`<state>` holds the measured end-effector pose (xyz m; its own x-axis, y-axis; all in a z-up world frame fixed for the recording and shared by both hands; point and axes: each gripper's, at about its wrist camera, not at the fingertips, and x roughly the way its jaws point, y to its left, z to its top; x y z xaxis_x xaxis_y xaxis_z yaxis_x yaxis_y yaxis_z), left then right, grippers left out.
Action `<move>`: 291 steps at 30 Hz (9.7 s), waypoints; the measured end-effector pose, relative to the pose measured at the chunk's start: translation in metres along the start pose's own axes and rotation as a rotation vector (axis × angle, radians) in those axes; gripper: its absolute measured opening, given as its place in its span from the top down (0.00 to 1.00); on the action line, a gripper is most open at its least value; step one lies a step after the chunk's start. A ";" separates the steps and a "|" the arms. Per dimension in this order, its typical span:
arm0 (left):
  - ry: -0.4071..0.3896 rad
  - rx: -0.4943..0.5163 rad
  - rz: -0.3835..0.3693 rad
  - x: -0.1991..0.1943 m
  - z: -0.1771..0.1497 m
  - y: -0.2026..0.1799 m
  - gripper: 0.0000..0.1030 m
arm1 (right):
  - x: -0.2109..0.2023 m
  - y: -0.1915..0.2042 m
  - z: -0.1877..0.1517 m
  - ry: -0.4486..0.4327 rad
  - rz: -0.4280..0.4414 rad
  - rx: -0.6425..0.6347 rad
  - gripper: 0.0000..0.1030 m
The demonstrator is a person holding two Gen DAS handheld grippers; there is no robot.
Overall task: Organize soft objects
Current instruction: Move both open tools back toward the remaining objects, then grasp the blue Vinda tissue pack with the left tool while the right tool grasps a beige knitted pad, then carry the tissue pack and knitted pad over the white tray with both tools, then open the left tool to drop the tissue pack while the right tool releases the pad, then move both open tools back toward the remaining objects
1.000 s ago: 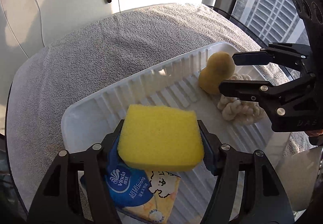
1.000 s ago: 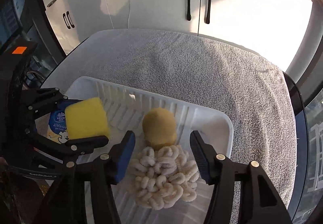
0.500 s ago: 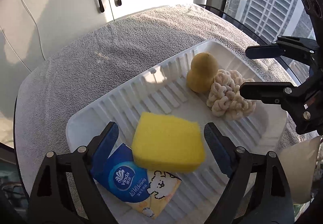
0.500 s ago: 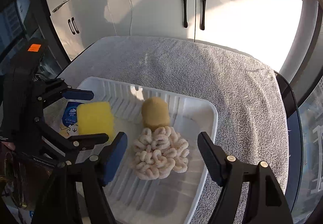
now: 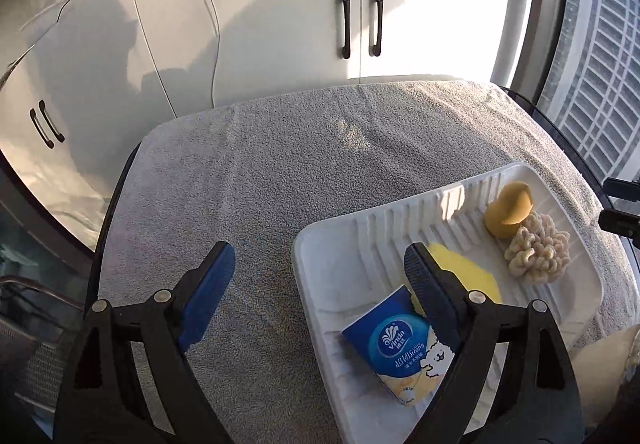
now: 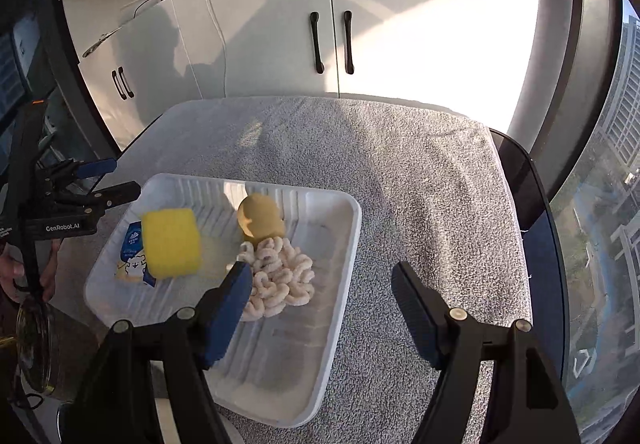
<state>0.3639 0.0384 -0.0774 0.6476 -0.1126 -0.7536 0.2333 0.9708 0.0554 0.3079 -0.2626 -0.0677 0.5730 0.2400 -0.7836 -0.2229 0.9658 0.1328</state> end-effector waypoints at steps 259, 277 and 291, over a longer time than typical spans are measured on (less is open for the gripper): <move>0.017 -0.258 0.145 -0.096 -0.171 0.089 0.24 | -0.101 -0.055 -0.159 0.050 -0.109 0.315 0.26; 0.058 -0.209 0.100 -0.154 -0.265 0.041 0.24 | -0.167 0.004 -0.257 0.042 -0.217 0.224 0.26; 0.023 0.015 -0.082 -0.192 -0.279 -0.069 0.24 | -0.180 0.071 -0.288 0.046 -0.144 0.152 0.26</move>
<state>0.0206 0.0520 -0.1191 0.6088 -0.1867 -0.7711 0.2960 0.9552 0.0023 -0.0385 -0.2656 -0.0916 0.5530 0.0966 -0.8276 -0.0177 0.9944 0.1043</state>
